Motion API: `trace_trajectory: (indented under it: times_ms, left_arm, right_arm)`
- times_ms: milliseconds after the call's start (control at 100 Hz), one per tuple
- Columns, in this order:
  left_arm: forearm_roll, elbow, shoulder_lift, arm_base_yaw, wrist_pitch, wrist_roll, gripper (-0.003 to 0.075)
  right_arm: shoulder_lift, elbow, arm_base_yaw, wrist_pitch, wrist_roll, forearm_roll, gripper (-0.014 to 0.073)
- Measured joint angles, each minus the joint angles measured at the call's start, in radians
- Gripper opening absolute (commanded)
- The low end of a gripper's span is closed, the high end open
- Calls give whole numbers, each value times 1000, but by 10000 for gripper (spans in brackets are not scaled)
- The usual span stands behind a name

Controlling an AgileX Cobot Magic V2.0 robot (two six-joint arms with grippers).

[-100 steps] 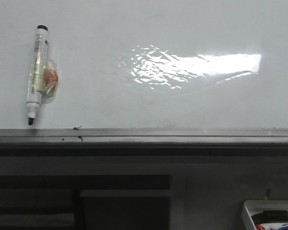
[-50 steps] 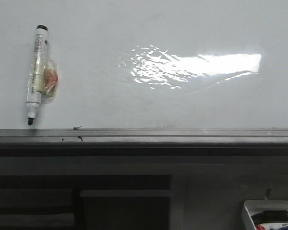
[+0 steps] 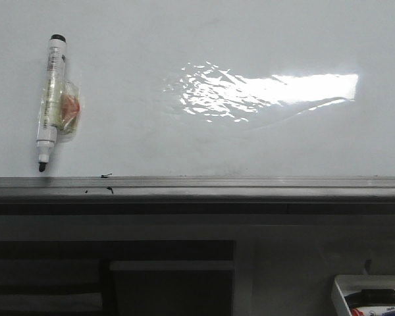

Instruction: Write number 4 on whiteboard

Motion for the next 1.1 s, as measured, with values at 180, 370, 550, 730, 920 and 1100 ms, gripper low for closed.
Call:
trace_trajectory:
  times_ms: [180, 370, 550, 730, 920, 1100]
  left_arm:
    - [4, 0, 0, 0, -54, 0, -20]
    - [4, 0, 0, 0, -145, 0, -20]
    - [6, 0, 0, 0, -159, 0, -21]
    - [-5, -21, 55, 0, -154, 0, -21]
    - [-12, -160, 230, 0, -143, 0, -20]
    - [-12, -249, 366, 0, -182, 0, 2]
  right_arm:
    - [0, 2, 0, -23, 0, -15, -62]
    - [0, 3, 0, -43, 0, -14, -61]
    - [25, 3, 0, -58, 0, 111, -61]
    - [151, -2, 0, -44, 0, 135, -62]
    - [305, -89, 0, -59, 0, 138, -62]
    - [403, -115, 0, -155, 0, 140, -62]
